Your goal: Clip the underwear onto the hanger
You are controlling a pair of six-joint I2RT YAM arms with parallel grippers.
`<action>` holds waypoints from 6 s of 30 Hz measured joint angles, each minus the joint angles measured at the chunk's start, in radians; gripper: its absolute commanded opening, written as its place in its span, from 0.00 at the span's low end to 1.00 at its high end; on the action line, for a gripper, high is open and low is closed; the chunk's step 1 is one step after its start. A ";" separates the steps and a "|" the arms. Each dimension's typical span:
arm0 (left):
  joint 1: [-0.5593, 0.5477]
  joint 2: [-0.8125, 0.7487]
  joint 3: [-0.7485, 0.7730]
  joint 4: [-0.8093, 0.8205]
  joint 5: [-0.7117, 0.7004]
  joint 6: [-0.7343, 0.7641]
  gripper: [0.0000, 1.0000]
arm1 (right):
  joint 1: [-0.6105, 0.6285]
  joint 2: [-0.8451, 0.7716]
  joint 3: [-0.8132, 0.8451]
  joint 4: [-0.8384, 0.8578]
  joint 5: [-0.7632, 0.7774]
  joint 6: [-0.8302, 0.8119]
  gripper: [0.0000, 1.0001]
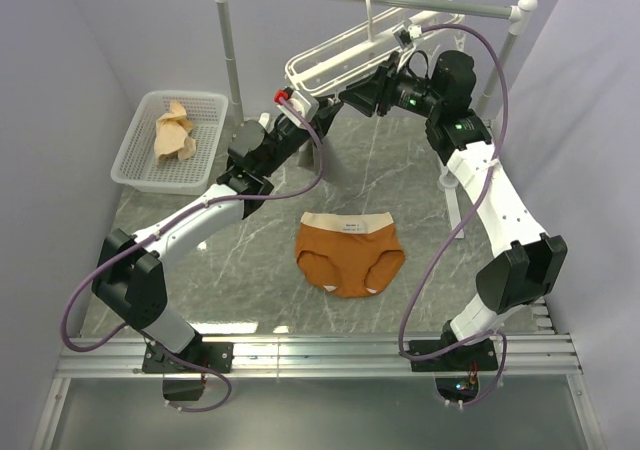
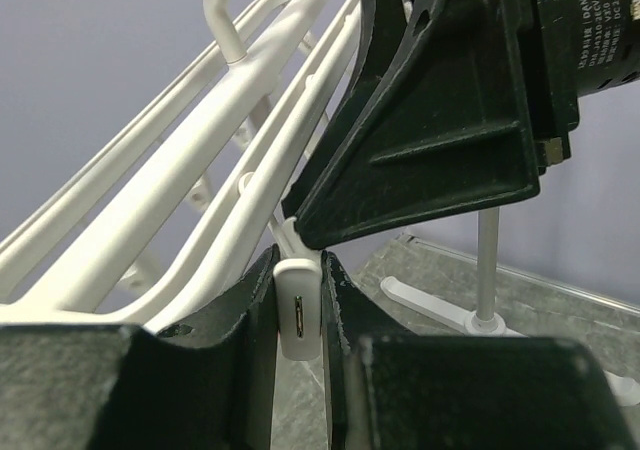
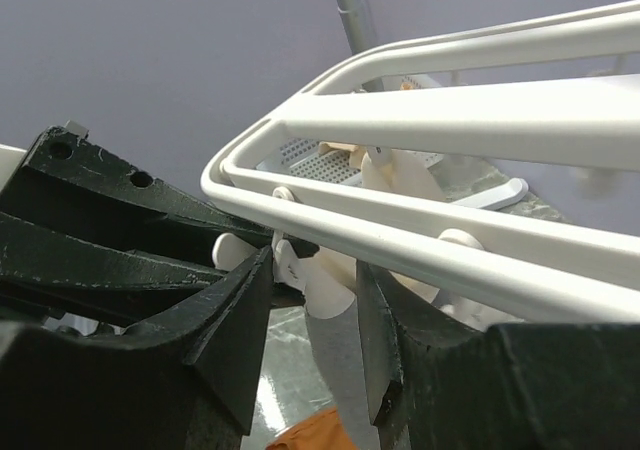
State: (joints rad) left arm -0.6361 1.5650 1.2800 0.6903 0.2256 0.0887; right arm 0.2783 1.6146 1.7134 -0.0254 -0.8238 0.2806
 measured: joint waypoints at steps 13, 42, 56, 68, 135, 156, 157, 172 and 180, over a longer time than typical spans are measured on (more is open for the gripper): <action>0.003 0.000 0.000 -0.011 0.012 0.029 0.27 | 0.023 0.007 0.000 0.005 -0.007 0.037 0.00; 0.004 -0.044 -0.059 -0.073 -0.013 0.023 0.03 | 0.018 0.011 0.000 0.016 -0.008 0.097 0.55; 0.004 -0.044 -0.059 -0.083 -0.011 0.022 0.01 | -0.038 -0.002 -0.115 0.139 -0.106 0.269 0.87; 0.004 -0.044 -0.059 -0.084 -0.002 0.022 0.01 | -0.014 -0.026 -0.151 0.214 -0.101 0.297 0.86; 0.029 -0.064 -0.454 -0.761 0.030 -0.298 0.69 | 0.040 -0.063 -0.128 0.102 0.118 0.113 0.00; -0.103 0.287 -0.192 -0.762 -0.171 -0.367 0.65 | 0.040 -0.084 -0.130 0.081 0.132 0.087 0.00; -0.114 0.301 -0.174 -0.761 -0.174 -0.367 0.65 | 0.040 -0.084 -0.131 0.081 0.132 0.087 0.00; -0.150 0.406 -0.055 -0.757 -0.248 -0.291 0.01 | 0.040 -0.087 -0.139 0.084 0.133 0.075 0.00; -0.196 0.212 -0.267 -0.652 -0.230 -0.111 0.01 | 0.040 -0.087 -0.139 0.084 0.133 0.065 0.00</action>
State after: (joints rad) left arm -0.8326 1.7771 1.0134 0.0383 -0.0048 -0.0219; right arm 0.3180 1.5276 1.5742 0.0582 -0.6910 0.3458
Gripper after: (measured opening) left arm 0.019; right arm 0.075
